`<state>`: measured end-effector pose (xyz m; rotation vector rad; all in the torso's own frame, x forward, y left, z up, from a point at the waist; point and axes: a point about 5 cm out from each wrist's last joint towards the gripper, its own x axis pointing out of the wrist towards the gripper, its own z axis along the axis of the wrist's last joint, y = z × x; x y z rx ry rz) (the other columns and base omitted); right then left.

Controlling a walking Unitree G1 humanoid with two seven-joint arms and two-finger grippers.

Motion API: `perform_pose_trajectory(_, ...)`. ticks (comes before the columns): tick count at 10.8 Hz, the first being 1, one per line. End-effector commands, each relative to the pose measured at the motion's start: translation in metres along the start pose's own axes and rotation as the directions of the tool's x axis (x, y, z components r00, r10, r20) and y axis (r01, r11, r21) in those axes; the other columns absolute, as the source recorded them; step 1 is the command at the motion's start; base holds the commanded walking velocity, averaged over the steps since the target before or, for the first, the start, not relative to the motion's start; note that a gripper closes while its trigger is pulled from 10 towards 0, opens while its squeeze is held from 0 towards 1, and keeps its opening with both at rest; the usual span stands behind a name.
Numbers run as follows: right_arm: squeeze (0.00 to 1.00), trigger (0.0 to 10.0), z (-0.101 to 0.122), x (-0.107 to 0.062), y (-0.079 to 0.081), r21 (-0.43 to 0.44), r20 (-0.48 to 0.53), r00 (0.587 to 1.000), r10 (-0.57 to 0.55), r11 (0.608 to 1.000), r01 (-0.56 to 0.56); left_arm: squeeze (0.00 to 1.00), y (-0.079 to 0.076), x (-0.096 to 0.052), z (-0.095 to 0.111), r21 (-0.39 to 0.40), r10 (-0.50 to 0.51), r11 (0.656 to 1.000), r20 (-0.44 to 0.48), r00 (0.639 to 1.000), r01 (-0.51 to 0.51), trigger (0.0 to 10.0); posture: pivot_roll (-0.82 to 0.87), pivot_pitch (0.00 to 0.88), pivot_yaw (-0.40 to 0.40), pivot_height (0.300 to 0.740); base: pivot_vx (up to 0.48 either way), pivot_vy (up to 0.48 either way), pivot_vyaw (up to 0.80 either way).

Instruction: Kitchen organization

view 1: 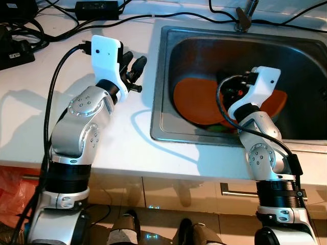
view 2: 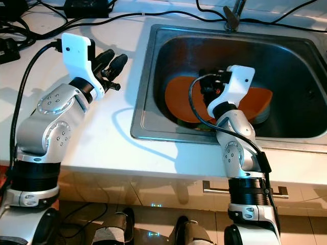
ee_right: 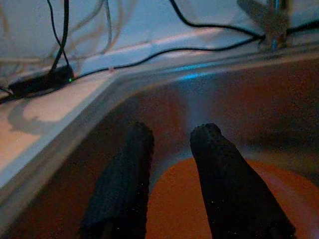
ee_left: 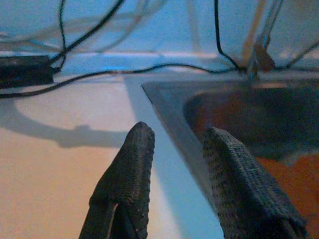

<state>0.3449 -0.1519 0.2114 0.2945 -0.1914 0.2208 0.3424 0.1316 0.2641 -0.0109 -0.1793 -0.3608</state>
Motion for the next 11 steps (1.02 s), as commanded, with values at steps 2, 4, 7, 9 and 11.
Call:
perform_pose_trajectory(2, 0.0, 10.0, 0.022, 0.0, 0.004, -0.053, 0.139, 0.99, 0.022, 0.998, -0.015, 0.0, 0.006, -0.002, 0.002, 0.012, 0.076, 0.997, 0.086, 0.993, -0.077, 10.0, 0.13, 0.214, -0.033, 0.74, 0.0, 0.0, 0.0)
perform_pose_trajectory(4, 0.0, 10.0, 0.034, -0.001, 0.008, -0.118, 0.244, 0.969, 0.038, 0.993, -0.009, 0.0, -0.001, 0.0, 0.007, 0.055, 0.108, 0.991, 0.174, 0.979, -0.119, 10.0, 0.13, 0.213, -0.033, 0.74, 0.0, 0.0, 0.0)
perform_pose_trajectory(7, 0.0, 10.0, 0.031, -0.005, 0.013, -0.162, 0.342, 0.939, 0.034, 0.987, 0.023, 0.0, -0.011, 0.0, -0.012, 0.079, 0.105, 0.989, 0.202, 0.974, -0.123, 10.0, 0.12, 0.195, -0.02, 0.74, 0.0, 0.0, 0.0)
perform_pose_trajectory(9, 0.0, 10.0, 0.028, -0.007, 0.012, -0.18, 0.359, 0.933, 0.015, 0.982, 0.053, 0.0, -0.013, -0.002, -0.014, 0.087, 0.115, 0.986, 0.255, 0.96, -0.141, 10.0, 0.12, 0.187, -0.014, 0.74, 0.0, 0.0, 0.0)
perform_pose_trajectory(11, 0.0, 10.0, 0.023, -0.007, 0.012, -0.172, 0.365, 0.931, -0.003, 0.983, 0.07, 0.0, -0.013, -0.003, -0.019, 0.066, 0.139, 0.984, 0.281, 0.95, -0.164, 10.0, 0.11, 0.177, -0.013, 0.74, 0.0, 0.0, 0.0)
